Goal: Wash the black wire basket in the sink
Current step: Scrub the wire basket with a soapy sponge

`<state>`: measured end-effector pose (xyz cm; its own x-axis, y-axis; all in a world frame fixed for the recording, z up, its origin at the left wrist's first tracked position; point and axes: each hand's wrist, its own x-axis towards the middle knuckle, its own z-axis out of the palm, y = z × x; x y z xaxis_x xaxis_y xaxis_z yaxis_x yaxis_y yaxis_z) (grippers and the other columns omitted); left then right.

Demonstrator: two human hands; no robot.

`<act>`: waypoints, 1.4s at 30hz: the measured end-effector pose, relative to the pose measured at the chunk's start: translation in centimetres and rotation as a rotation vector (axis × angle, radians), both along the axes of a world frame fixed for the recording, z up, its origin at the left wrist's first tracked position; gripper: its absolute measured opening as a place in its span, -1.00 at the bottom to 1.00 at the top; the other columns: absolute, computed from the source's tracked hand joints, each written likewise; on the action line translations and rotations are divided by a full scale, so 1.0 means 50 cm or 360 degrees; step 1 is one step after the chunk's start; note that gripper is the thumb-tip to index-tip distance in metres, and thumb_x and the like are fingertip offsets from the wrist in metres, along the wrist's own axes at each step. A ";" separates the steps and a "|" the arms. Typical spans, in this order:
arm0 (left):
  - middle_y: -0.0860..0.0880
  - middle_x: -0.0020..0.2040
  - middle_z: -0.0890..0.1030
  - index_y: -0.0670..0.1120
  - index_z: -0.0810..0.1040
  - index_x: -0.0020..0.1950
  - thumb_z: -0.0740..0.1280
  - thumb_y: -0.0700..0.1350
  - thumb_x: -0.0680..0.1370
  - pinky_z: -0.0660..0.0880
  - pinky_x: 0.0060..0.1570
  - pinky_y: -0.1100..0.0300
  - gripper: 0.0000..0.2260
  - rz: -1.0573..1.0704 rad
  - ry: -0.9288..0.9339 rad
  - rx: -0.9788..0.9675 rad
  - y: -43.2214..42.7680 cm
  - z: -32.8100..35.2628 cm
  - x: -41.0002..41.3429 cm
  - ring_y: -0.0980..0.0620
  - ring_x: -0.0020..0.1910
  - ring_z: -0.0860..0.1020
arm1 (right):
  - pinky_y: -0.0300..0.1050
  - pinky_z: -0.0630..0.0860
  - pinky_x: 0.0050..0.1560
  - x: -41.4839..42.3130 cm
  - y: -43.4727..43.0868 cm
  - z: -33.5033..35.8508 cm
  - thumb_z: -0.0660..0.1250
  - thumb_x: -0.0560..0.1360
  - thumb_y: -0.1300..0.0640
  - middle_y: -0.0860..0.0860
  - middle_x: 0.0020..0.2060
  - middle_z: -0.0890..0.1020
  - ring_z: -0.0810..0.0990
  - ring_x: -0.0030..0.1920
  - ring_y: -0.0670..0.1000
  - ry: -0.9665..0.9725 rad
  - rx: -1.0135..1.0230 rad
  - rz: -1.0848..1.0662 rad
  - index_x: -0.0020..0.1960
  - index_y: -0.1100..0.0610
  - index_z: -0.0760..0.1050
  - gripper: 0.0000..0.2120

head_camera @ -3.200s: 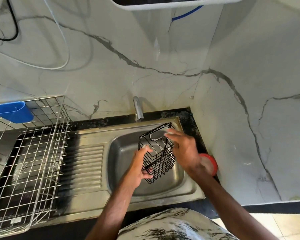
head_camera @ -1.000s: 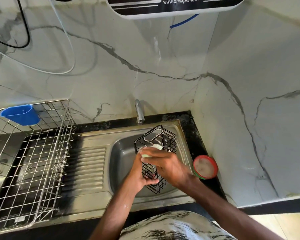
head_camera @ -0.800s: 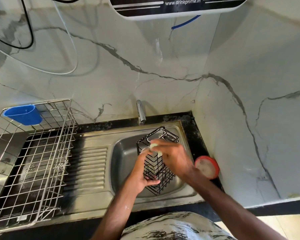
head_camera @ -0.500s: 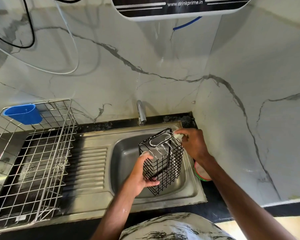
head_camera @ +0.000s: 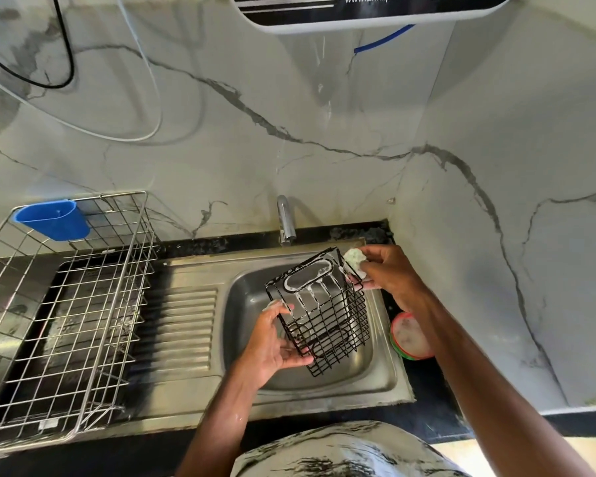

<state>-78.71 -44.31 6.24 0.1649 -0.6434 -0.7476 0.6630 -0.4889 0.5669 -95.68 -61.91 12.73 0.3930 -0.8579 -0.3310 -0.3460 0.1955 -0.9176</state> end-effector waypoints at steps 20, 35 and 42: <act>-0.14 0.53 0.37 0.14 0.37 0.57 0.54 0.10 0.38 0.62 0.18 -0.23 -0.23 0.0058 0.0075 -0.0464 0.037 -0.035 0.031 -0.47 0.28 0.55 | -0.15 0.66 -0.24 0.038 -0.010 0.027 0.28 0.57 0.43 0.23 -0.03 0.70 0.75 -0.16 0.10 -0.0247 0.0207 -0.0100 0.25 0.29 0.56 -0.72; -0.05 0.25 0.69 0.11 0.60 0.29 0.59 0.23 0.34 0.69 -0.21 0.02 -0.43 -0.0121 -0.1383 -0.0418 0.025 -0.045 0.030 -0.04 -0.01 0.74 | -0.21 0.65 -0.21 0.044 -0.005 0.050 0.30 0.56 0.44 0.25 0.10 0.65 0.73 -0.07 0.10 -0.0479 0.0285 -0.0288 0.22 0.32 0.55 -0.75; 0.01 0.05 0.75 -0.02 0.68 0.15 0.41 0.56 0.26 0.71 -0.07 0.05 -0.24 -0.0117 -0.1763 -0.0308 0.007 -0.039 0.025 0.12 -0.04 0.73 | -0.17 0.67 -0.16 0.046 -0.015 0.055 0.32 0.55 0.43 0.25 0.12 0.66 0.71 0.04 0.13 -0.0467 0.0273 -0.0253 0.26 0.34 0.55 -0.72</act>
<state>-77.47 -43.94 4.30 0.6324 -0.7682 -0.0992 -0.2796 -0.3459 0.8956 -93.36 -62.67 15.48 0.3587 -0.8577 -0.3684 -0.0263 0.3853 -0.9224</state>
